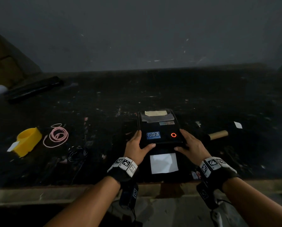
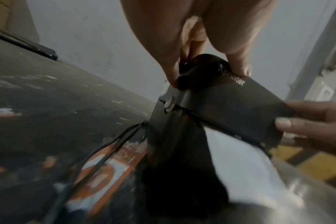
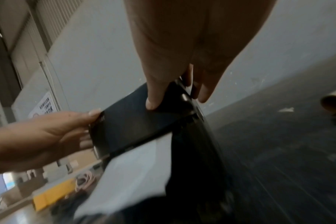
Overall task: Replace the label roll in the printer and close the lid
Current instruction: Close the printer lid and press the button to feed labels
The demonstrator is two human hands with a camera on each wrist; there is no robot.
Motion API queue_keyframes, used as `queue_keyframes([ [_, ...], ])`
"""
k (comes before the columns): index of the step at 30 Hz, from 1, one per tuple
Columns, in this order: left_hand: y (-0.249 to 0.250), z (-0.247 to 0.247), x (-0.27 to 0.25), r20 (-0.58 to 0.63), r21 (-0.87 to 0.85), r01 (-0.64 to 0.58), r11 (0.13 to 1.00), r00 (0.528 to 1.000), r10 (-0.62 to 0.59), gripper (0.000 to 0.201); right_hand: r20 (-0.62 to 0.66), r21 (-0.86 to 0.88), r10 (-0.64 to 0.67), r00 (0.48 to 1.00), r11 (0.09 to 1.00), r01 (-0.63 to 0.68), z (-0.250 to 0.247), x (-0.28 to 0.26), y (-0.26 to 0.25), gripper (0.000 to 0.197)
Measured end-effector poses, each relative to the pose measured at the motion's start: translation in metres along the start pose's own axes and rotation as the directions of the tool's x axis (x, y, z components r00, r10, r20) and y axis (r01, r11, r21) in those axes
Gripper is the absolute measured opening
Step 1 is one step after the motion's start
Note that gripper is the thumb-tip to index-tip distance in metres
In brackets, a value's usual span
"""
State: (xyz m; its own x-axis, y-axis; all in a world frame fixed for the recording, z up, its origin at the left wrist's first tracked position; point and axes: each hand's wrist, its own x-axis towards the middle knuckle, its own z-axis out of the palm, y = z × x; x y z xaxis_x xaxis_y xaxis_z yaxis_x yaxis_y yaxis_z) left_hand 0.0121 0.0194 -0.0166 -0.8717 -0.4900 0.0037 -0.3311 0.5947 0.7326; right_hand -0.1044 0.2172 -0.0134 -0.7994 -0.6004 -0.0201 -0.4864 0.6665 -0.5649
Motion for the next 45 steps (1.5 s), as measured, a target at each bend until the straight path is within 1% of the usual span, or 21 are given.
queue_keyframes([
  [8, -0.004, 0.005, -0.002, 0.015, -0.009, 0.041, 0.999, 0.999, -0.041, 0.087, 0.012, 0.002, 0.045, 0.999, 0.999, -0.045, 0.005, -0.004, 0.001, 0.083],
  [11, -0.003, 0.004, 0.000, 0.022, -0.048, 0.027, 0.999, 0.999, -0.026, 0.091, 0.038, 0.064, 0.059, 0.998, 0.996, -0.062, 0.002, -0.002, 0.000, 0.086],
  [14, 0.002, 0.002, 0.007, 0.065, -0.062, 0.028, 0.998, 0.998, -0.024, 0.099, 0.067, 0.132, 0.083, 0.994, 0.987, -0.091, -0.004, 0.005, -0.005, 0.090],
  [18, 0.003, 0.002, 0.017, 0.120, -0.074, 0.108, 0.991, 0.988, -0.098, 0.116, 0.154, 0.178, 0.130, 0.979, 0.971, -0.157, -0.010, 0.014, -0.005, 0.099],
  [22, 0.000, 0.004, 0.019, 0.140, -0.107, 0.136, 0.985, 0.983, -0.121, 0.117, 0.247, 0.194, 0.137, 0.959, 0.963, -0.187, -0.012, 0.017, -0.001, 0.098],
  [25, -0.002, 0.007, 0.019, 0.135, -0.132, 0.141, 0.981, 0.983, -0.123, 0.114, 0.229, 0.213, 0.121, 0.966, 0.962, -0.172, -0.010, 0.017, 0.001, 0.098],
  [29, -0.004, 0.008, 0.020, 0.138, -0.146, 0.143, 0.979, 0.983, -0.123, 0.115, 0.214, 0.216, 0.115, 0.970, 0.963, -0.162, -0.008, 0.018, 0.003, 0.099],
  [34, -0.003, 0.008, 0.019, 0.140, -0.145, 0.147, 0.978, 0.982, -0.127, 0.116, 0.210, 0.212, 0.122, 0.970, 0.963, -0.167, -0.005, 0.018, 0.003, 0.099],
  [38, -0.001, 0.007, 0.017, 0.118, -0.147, 0.131, 0.980, 0.986, -0.114, 0.114, 0.188, 0.216, 0.108, 0.976, 0.965, -0.148, -0.004, 0.017, 0.004, 0.098],
  [45, -0.001, 0.008, 0.013, 0.116, -0.123, 0.126, 0.984, 0.987, -0.112, 0.115, 0.168, 0.215, 0.092, 0.981, 0.968, -0.128, -0.004, 0.016, 0.004, 0.096],
])
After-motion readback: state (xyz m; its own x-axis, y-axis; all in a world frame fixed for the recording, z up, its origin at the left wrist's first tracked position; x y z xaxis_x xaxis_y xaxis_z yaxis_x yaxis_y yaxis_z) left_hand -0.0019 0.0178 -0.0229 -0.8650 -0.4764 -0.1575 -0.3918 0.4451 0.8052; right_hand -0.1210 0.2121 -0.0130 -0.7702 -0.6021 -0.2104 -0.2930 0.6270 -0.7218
